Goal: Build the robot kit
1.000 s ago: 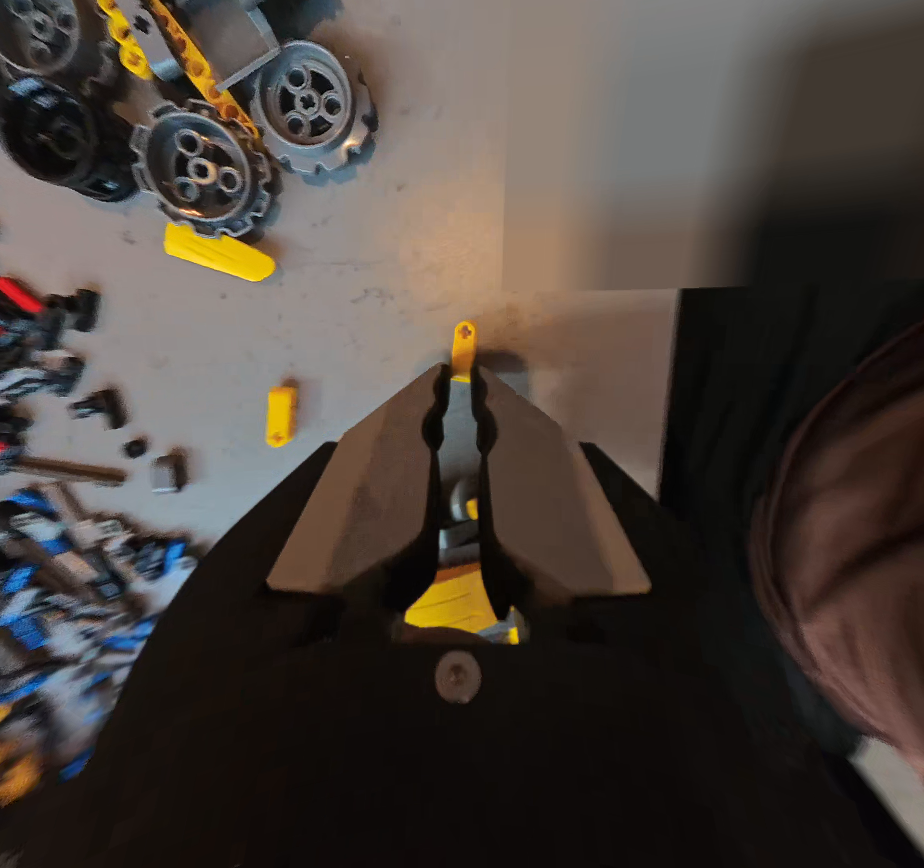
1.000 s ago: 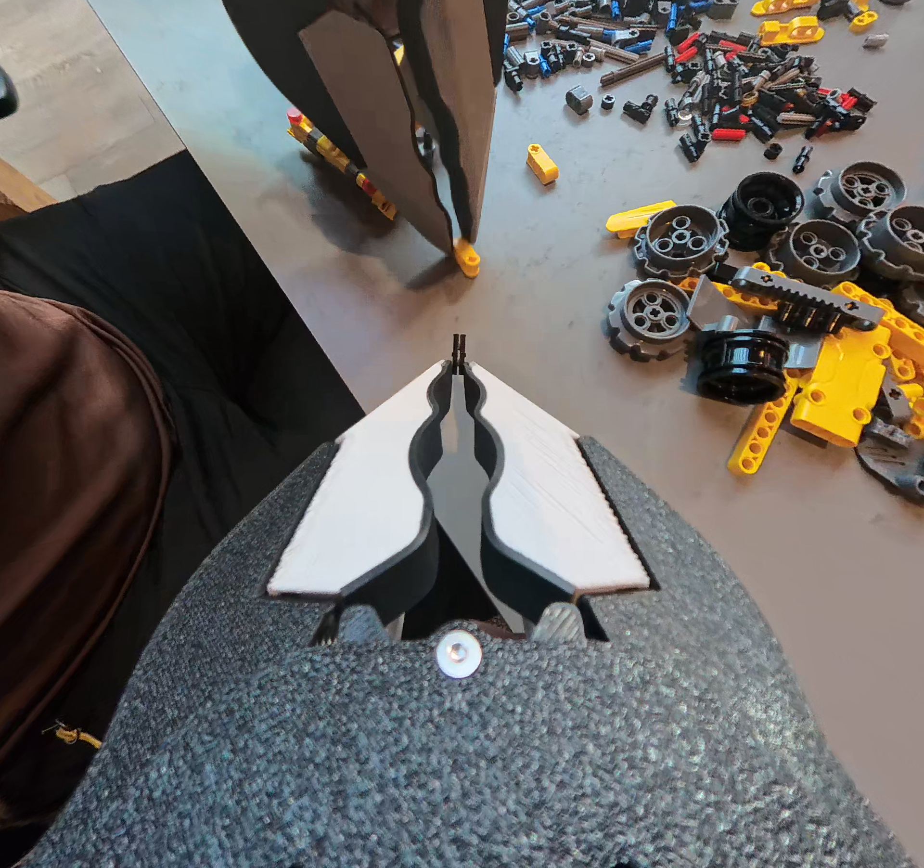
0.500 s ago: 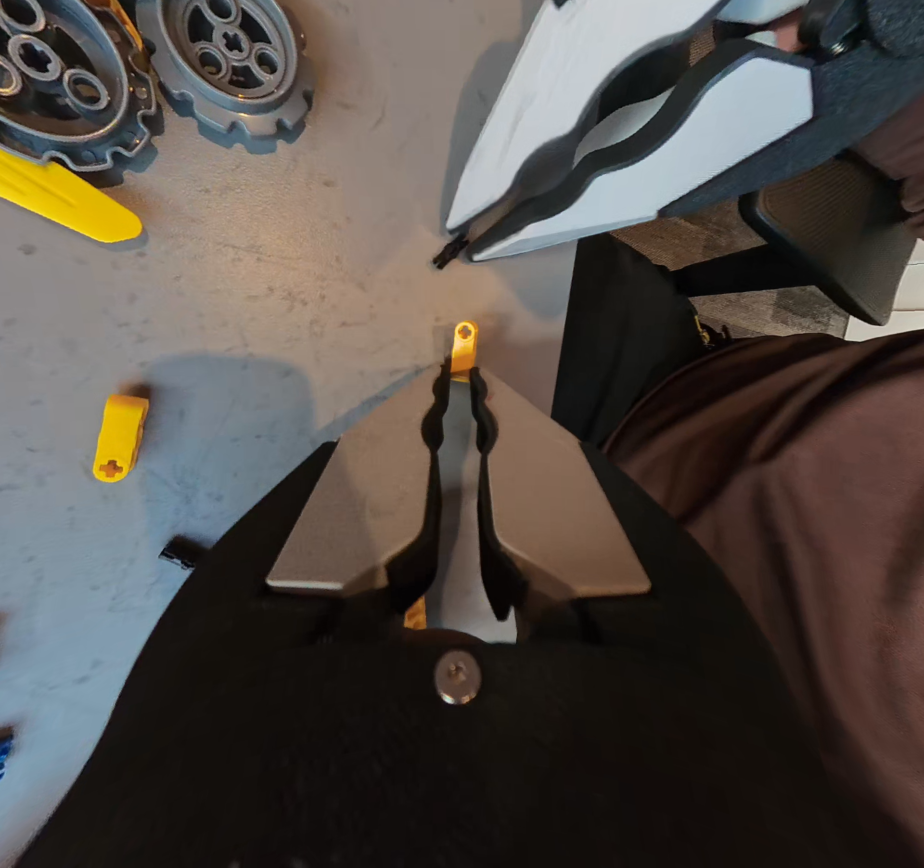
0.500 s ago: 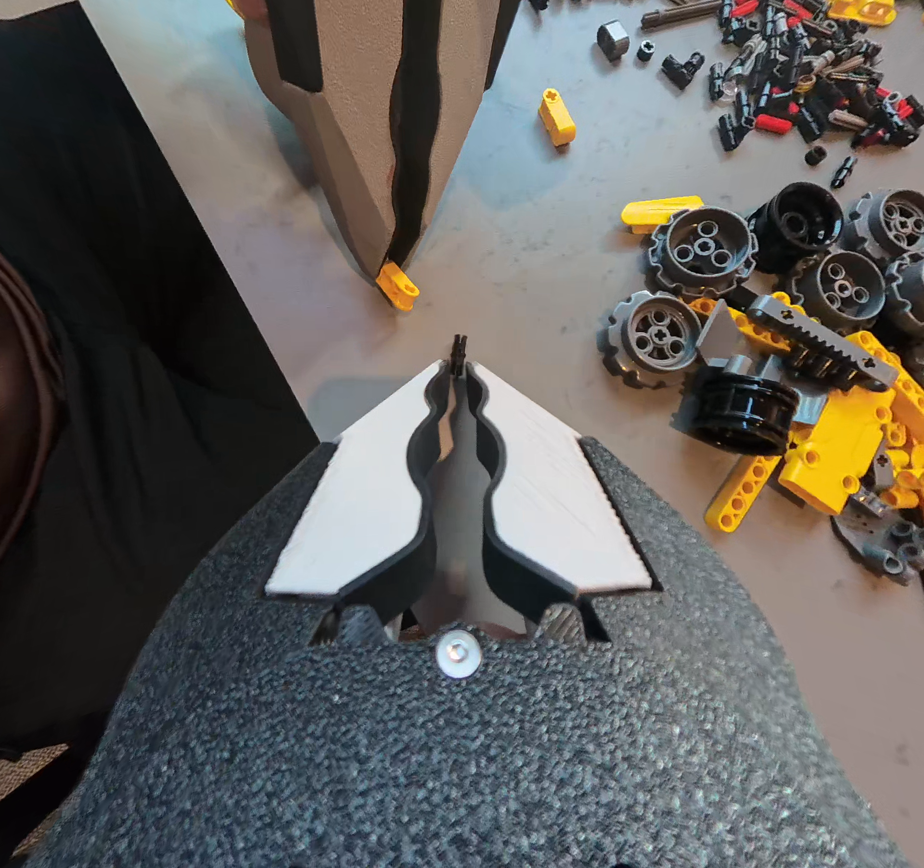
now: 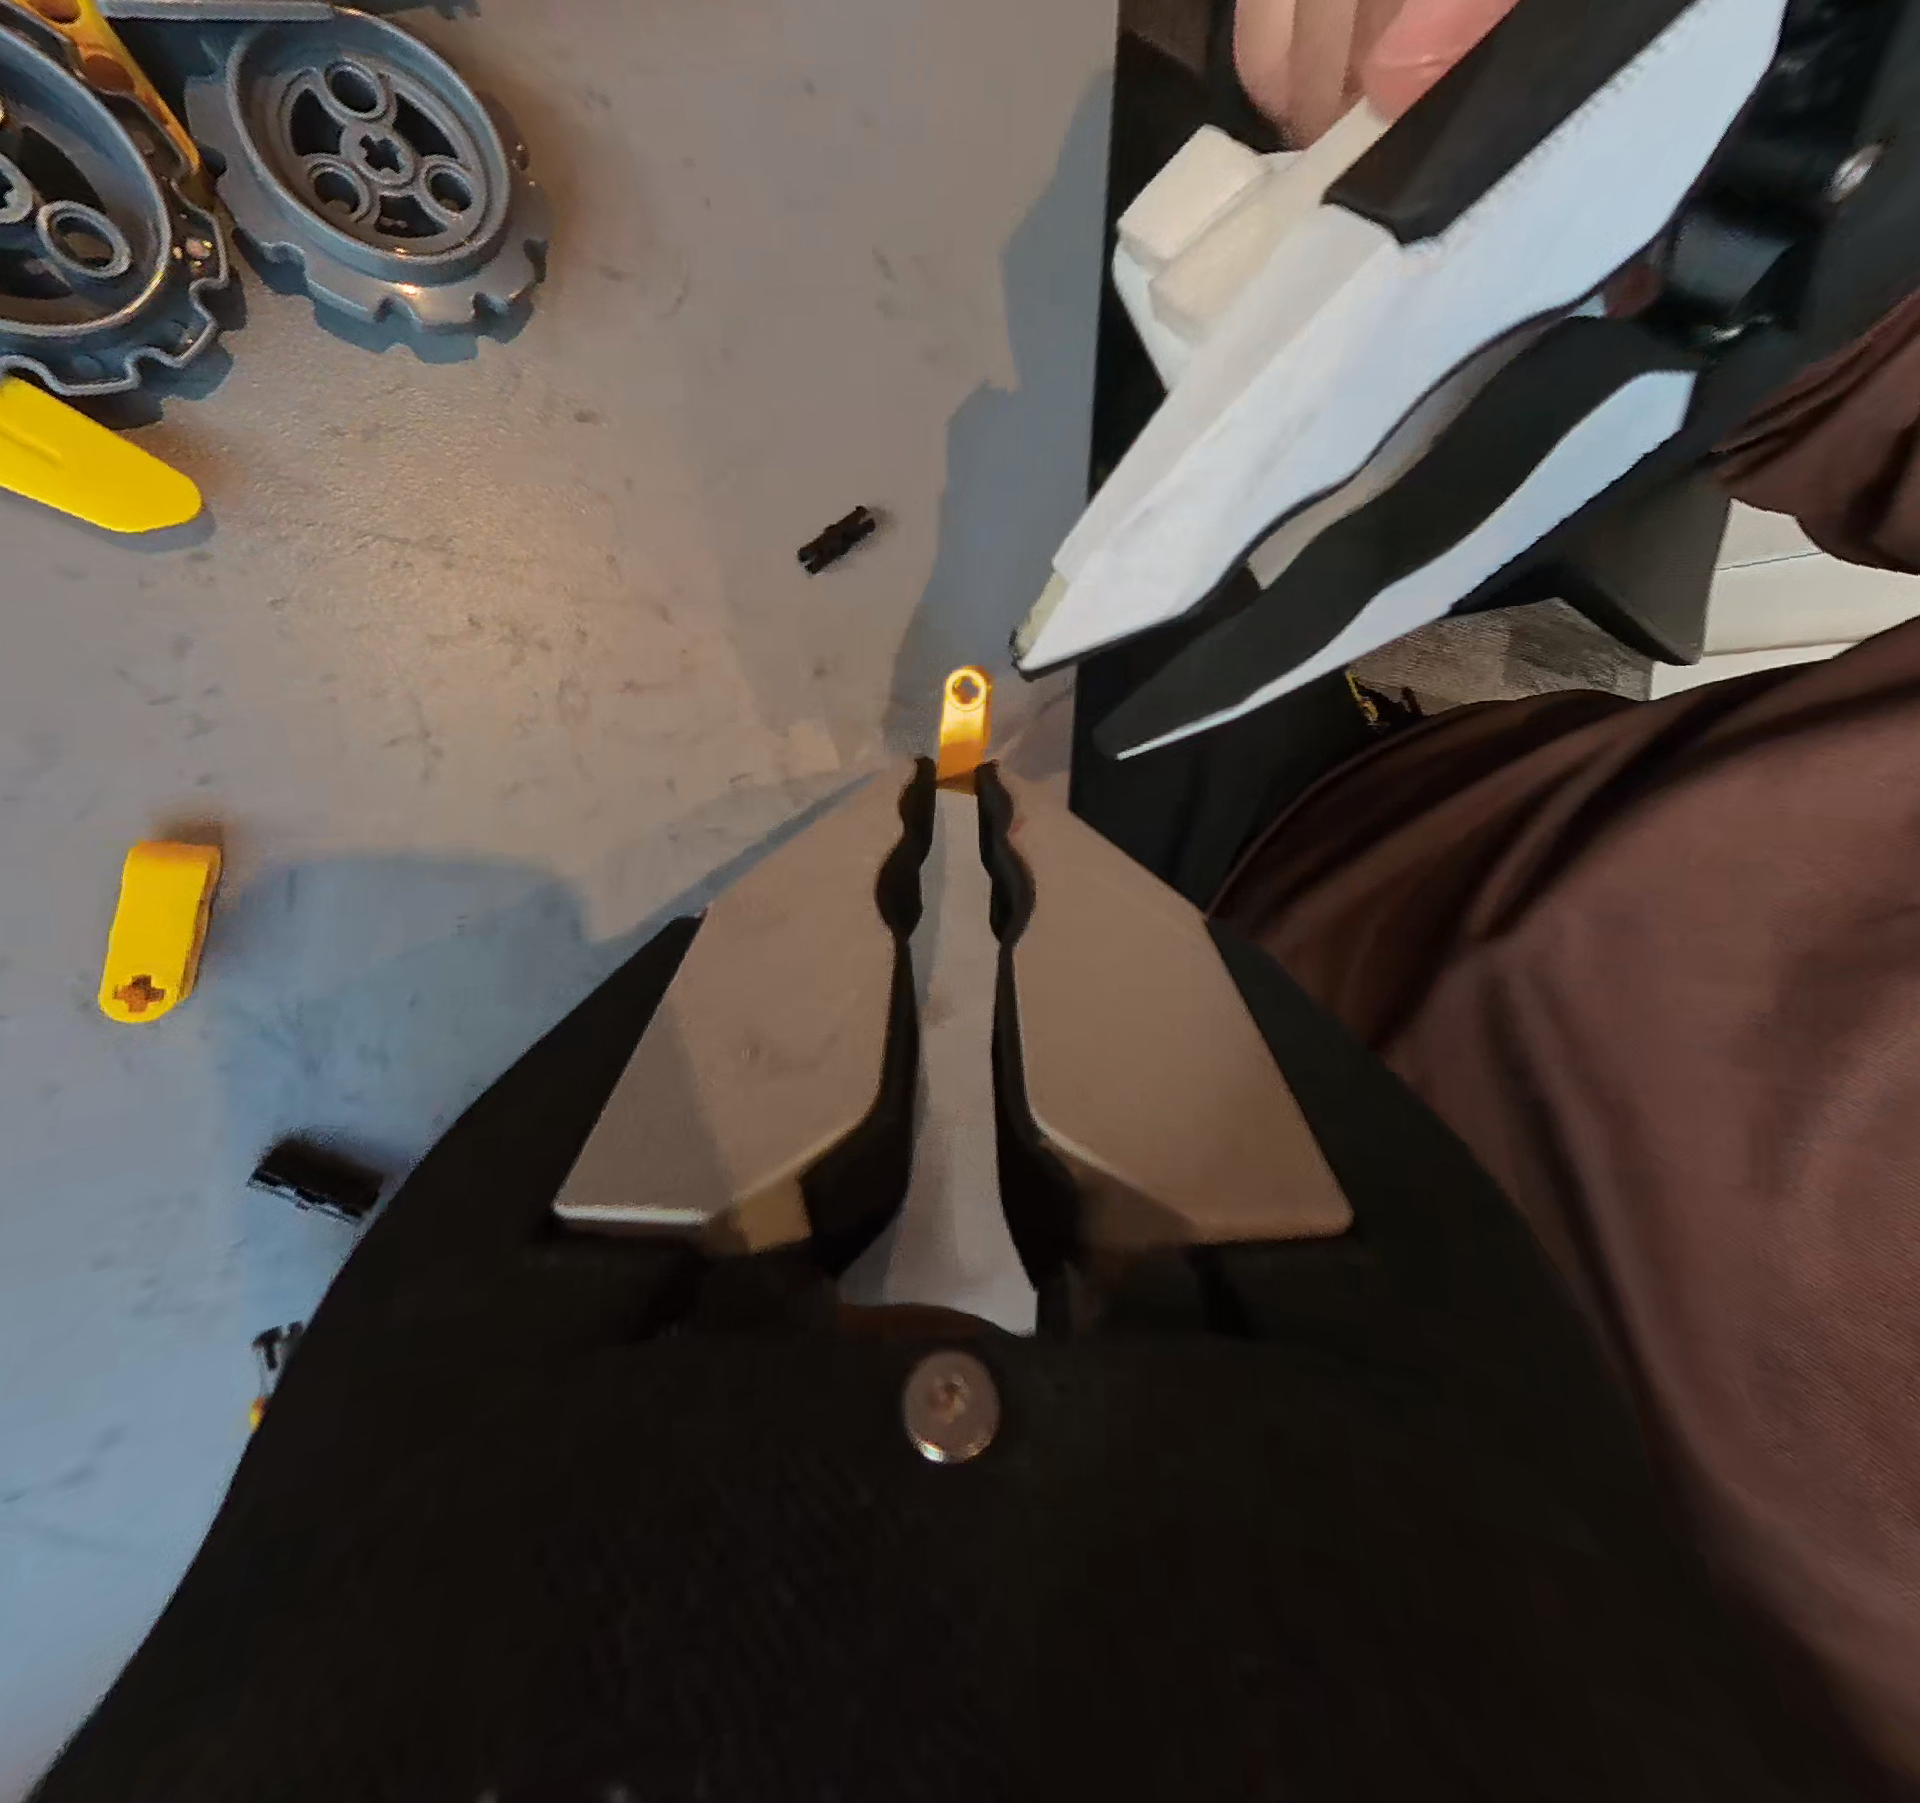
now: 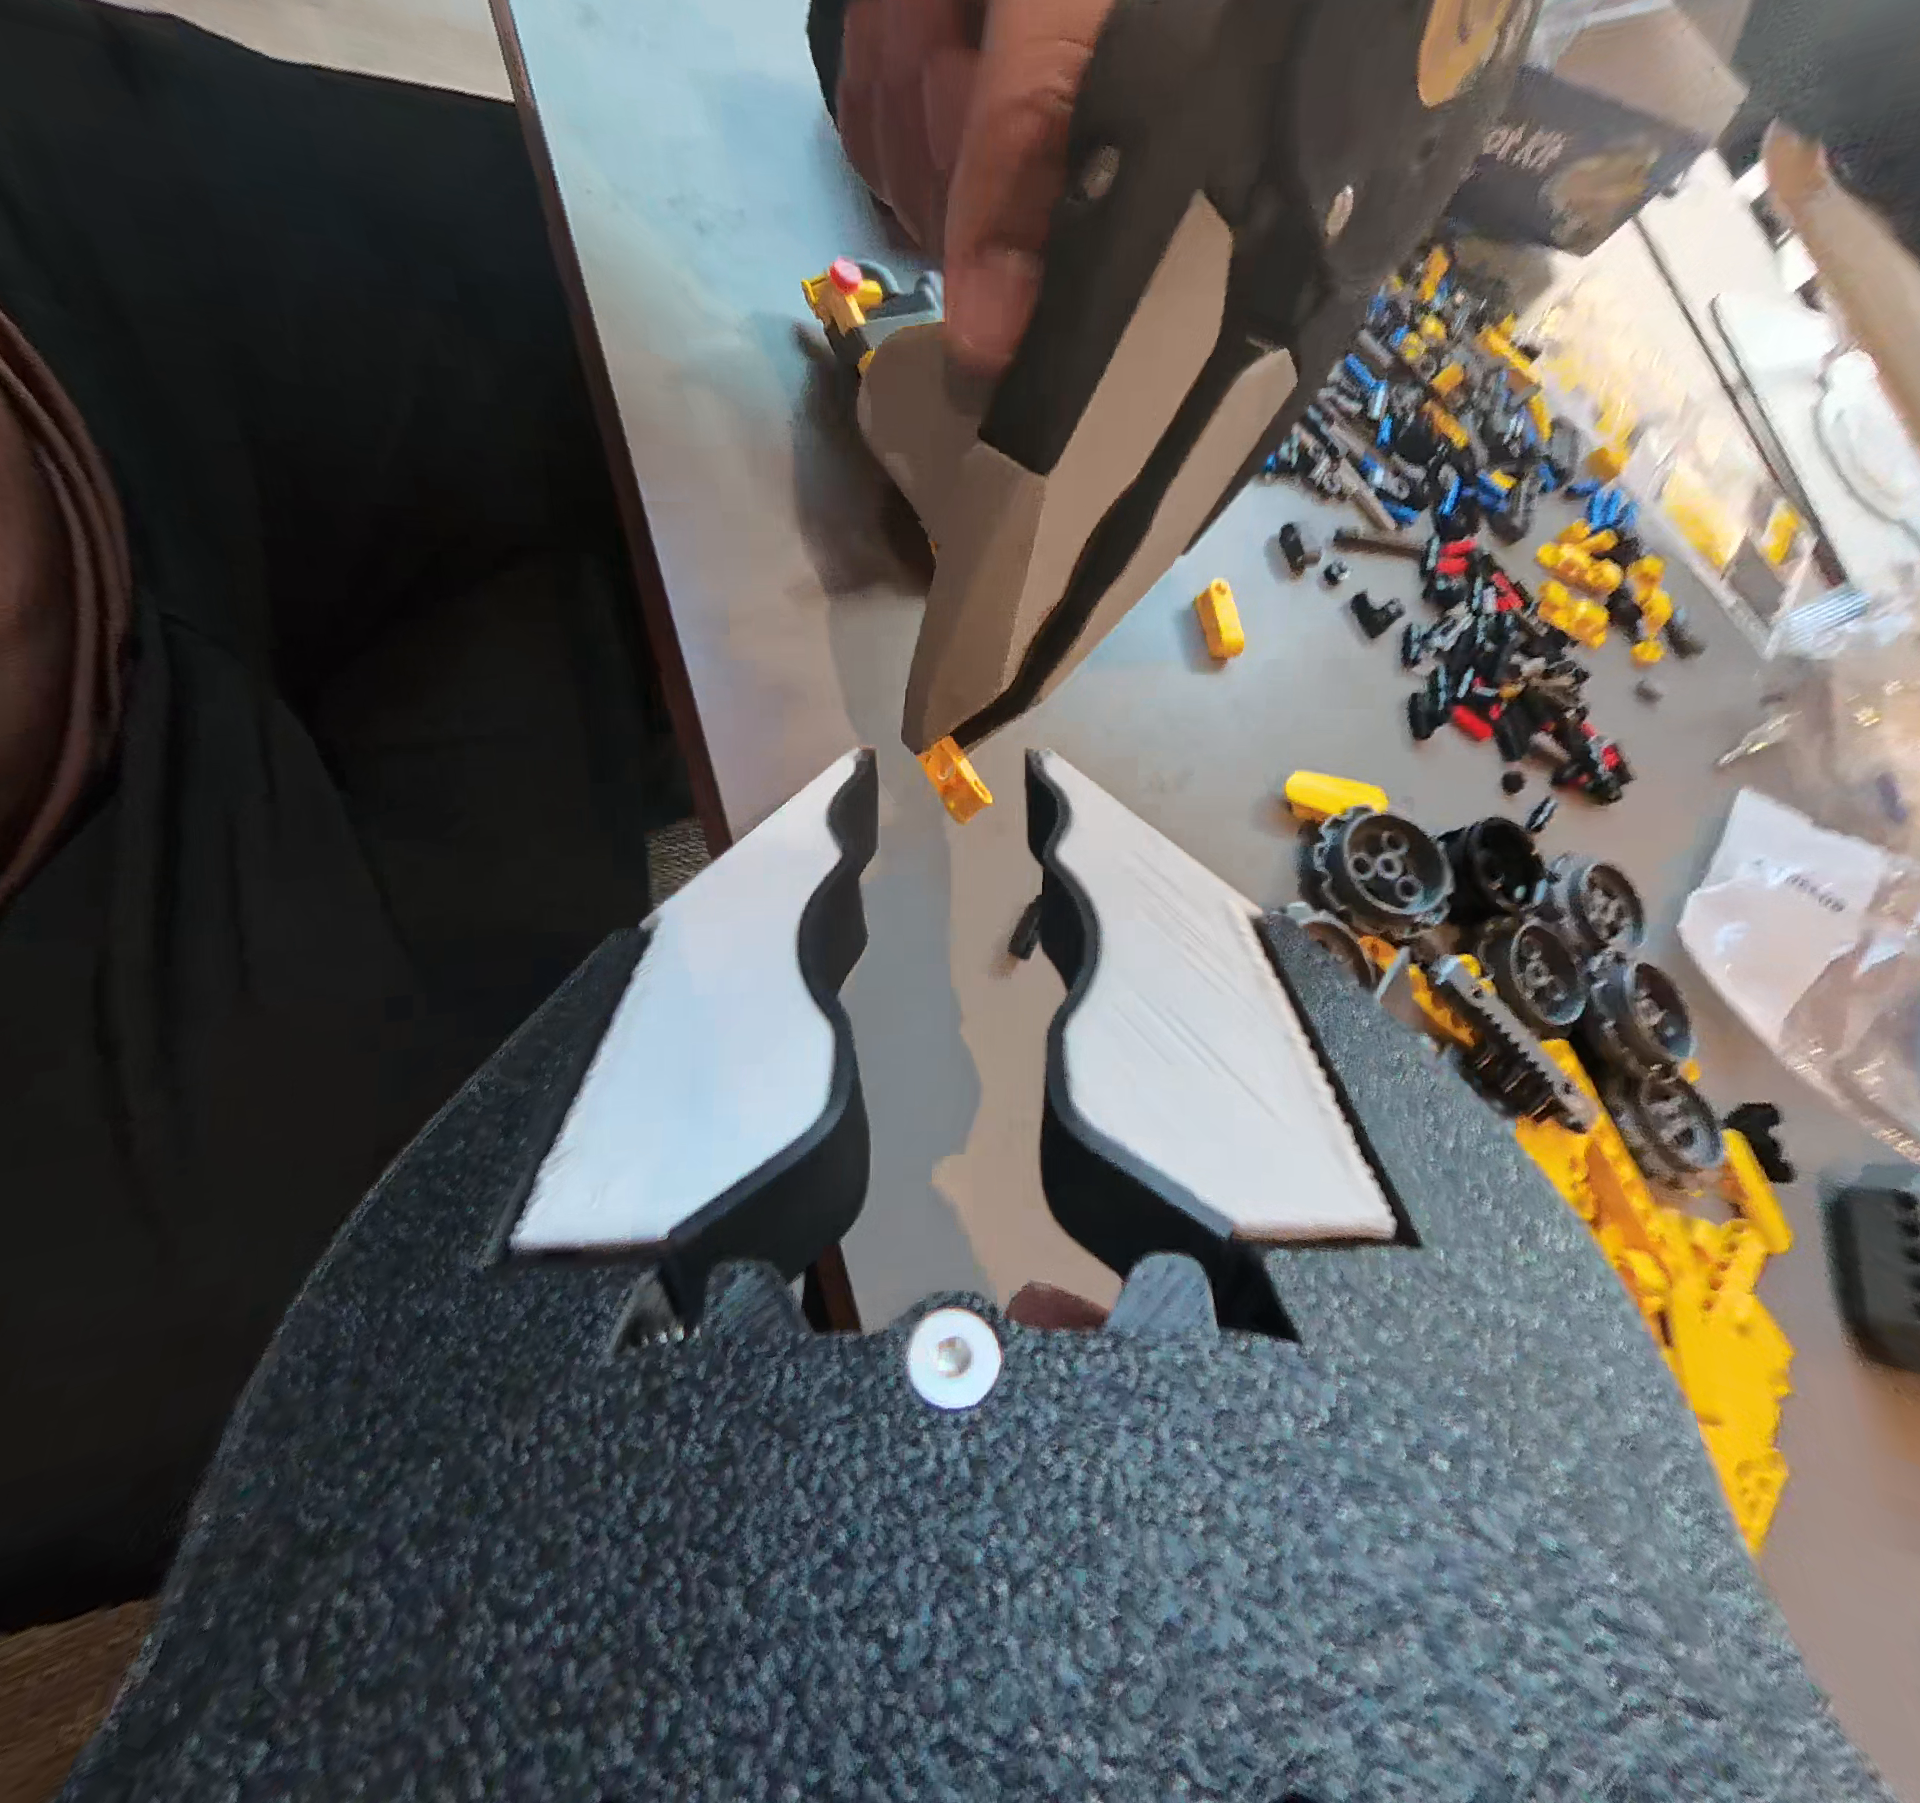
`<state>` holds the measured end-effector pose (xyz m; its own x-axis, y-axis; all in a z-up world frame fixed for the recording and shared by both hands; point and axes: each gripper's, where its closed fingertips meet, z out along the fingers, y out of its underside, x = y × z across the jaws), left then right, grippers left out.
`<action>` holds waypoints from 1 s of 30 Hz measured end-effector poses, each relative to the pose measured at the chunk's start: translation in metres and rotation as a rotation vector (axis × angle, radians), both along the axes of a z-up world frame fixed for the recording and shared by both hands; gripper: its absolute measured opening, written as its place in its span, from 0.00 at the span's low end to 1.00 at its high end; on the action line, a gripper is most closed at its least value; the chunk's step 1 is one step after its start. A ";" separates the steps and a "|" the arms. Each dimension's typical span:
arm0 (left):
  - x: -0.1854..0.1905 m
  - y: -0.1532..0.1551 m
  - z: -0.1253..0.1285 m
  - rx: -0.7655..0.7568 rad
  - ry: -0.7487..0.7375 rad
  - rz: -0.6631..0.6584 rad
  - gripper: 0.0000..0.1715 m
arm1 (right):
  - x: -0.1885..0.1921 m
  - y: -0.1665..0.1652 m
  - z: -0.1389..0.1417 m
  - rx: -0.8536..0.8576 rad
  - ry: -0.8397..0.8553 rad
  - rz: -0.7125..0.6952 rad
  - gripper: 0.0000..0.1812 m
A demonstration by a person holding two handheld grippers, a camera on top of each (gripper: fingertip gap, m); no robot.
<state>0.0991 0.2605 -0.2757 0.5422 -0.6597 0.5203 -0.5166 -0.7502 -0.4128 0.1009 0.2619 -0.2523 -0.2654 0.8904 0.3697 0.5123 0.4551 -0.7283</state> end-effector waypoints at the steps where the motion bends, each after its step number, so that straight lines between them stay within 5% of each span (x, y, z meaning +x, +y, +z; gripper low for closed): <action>1: 0.000 -0.002 0.002 0.000 -0.008 -0.004 0.03 | -0.001 -0.002 0.002 0.022 0.008 0.005 0.14; 17: 0.011 -0.012 0.007 -0.009 -0.082 0.015 0.03 | -0.009 -0.010 0.007 0.154 0.035 -0.003 0.18; 30: 0.000 -0.015 0.010 -0.002 -0.127 0.017 0.03 | -0.014 -0.013 0.006 0.218 -0.029 0.052 0.10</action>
<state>0.0990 0.2450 -0.2656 0.4832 -0.6497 0.5869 -0.4470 -0.7594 -0.4727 0.0864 0.2488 -0.2462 -0.3225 0.7752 0.5432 0.5033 0.6264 -0.5952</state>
